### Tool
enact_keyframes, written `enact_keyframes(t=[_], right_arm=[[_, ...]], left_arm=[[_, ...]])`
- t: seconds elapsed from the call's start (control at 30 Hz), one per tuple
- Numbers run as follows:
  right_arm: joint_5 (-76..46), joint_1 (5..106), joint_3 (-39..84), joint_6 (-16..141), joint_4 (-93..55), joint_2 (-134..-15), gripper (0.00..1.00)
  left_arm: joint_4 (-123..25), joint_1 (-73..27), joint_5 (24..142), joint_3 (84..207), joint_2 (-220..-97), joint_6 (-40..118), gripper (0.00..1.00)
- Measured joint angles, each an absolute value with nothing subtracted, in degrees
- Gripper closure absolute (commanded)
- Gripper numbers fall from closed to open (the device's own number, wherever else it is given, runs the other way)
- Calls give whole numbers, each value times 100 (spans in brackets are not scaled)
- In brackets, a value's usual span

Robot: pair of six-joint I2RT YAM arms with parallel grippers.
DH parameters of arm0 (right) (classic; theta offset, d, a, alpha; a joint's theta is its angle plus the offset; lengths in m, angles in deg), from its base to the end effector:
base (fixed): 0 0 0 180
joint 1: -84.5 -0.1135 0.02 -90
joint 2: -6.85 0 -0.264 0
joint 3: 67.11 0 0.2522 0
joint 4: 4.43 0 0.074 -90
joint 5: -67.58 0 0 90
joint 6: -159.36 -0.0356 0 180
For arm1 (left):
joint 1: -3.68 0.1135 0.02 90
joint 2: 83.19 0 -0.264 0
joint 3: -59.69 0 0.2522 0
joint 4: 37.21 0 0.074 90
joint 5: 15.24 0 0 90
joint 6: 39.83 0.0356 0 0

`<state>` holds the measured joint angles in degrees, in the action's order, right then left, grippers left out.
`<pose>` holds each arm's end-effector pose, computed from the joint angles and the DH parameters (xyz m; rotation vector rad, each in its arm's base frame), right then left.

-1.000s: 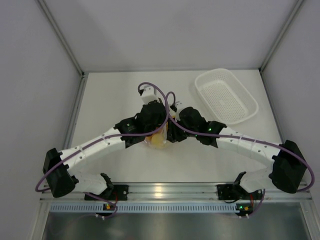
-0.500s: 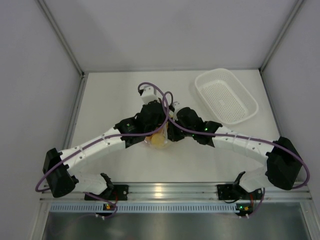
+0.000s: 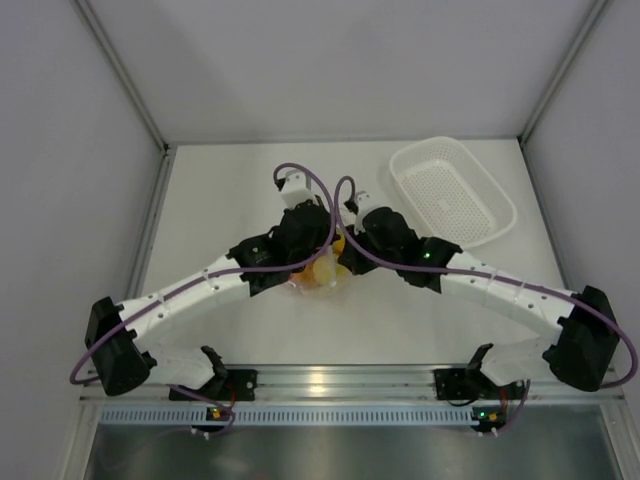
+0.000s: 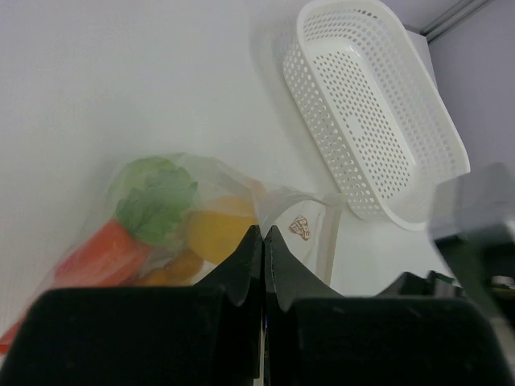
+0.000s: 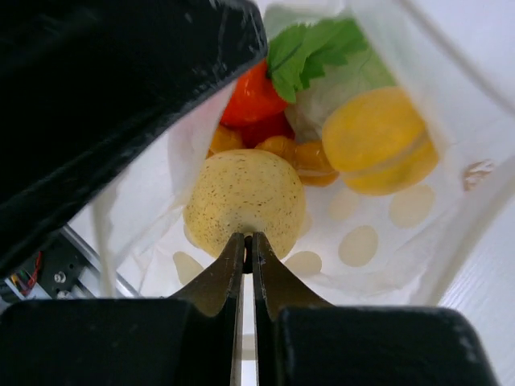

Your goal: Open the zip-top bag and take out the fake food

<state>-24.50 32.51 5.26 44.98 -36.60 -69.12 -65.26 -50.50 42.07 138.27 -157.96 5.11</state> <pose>0.1837 0.2329 0.2897 -0.5247 2.2243 0.6908 0.1895 -0.2296 0.3423 -0.2117 1.9572 -0.5850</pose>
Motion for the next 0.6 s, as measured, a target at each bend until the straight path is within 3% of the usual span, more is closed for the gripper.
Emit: enact_keyframes(t=[0.4, 0.6], right_arm=[[-3342, 3319, 1225, 5001, -4692, -5471, 100], [-3611, 4064, 1785, 5285, -5267, -4988, 100]], left_arm=[[-6523, -5052, 4023, 13827, -15793, 487, 100], [-6523, -5050, 3765, 13813, -15796, 336, 100]])
